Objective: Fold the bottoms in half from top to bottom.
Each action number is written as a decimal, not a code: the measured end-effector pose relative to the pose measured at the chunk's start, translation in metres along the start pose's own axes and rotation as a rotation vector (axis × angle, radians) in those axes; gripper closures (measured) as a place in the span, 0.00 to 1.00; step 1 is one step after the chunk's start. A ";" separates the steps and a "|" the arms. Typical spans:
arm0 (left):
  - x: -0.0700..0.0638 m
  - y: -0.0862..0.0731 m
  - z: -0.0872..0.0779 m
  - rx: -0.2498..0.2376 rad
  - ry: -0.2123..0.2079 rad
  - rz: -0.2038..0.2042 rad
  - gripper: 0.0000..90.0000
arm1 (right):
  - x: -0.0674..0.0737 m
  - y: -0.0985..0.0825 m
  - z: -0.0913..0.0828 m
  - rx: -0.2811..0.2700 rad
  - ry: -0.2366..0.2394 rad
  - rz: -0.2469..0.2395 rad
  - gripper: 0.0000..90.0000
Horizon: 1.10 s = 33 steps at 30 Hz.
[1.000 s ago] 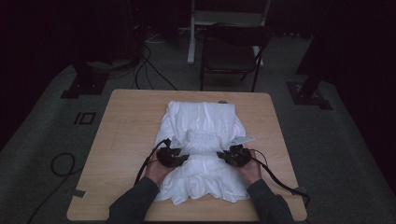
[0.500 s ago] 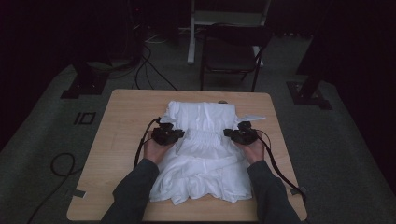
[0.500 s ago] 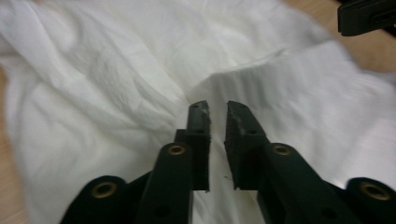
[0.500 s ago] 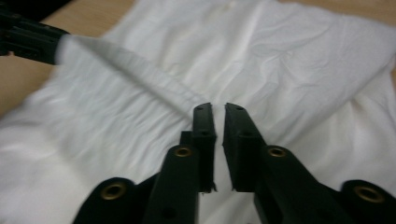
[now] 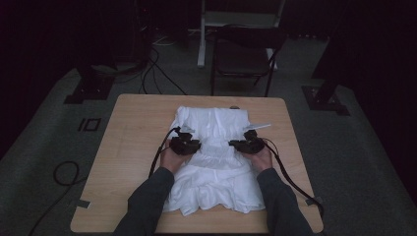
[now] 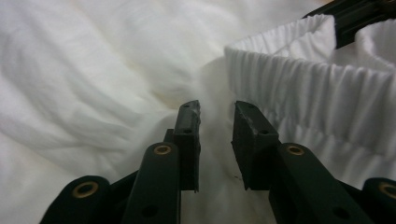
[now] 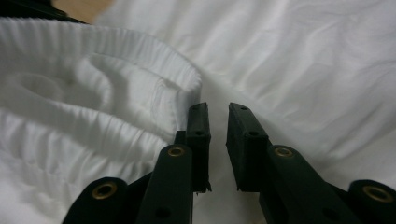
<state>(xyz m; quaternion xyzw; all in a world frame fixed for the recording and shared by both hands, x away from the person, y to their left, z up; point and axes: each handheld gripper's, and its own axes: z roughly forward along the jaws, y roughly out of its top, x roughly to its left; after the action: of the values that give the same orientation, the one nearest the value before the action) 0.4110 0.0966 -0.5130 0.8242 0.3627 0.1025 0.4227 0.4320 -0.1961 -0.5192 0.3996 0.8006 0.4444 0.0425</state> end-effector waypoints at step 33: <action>-0.024 -0.038 -0.024 -0.016 -0.098 0.038 0.68 | 0.059 -0.011 -0.061 -0.154 -0.092 -0.169 0.78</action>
<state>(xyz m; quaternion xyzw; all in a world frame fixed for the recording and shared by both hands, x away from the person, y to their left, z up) 0.3635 0.1096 -0.5240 0.8315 0.3251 0.0728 0.4445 0.3597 -0.2000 -0.4736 0.3464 0.7922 0.4804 0.1471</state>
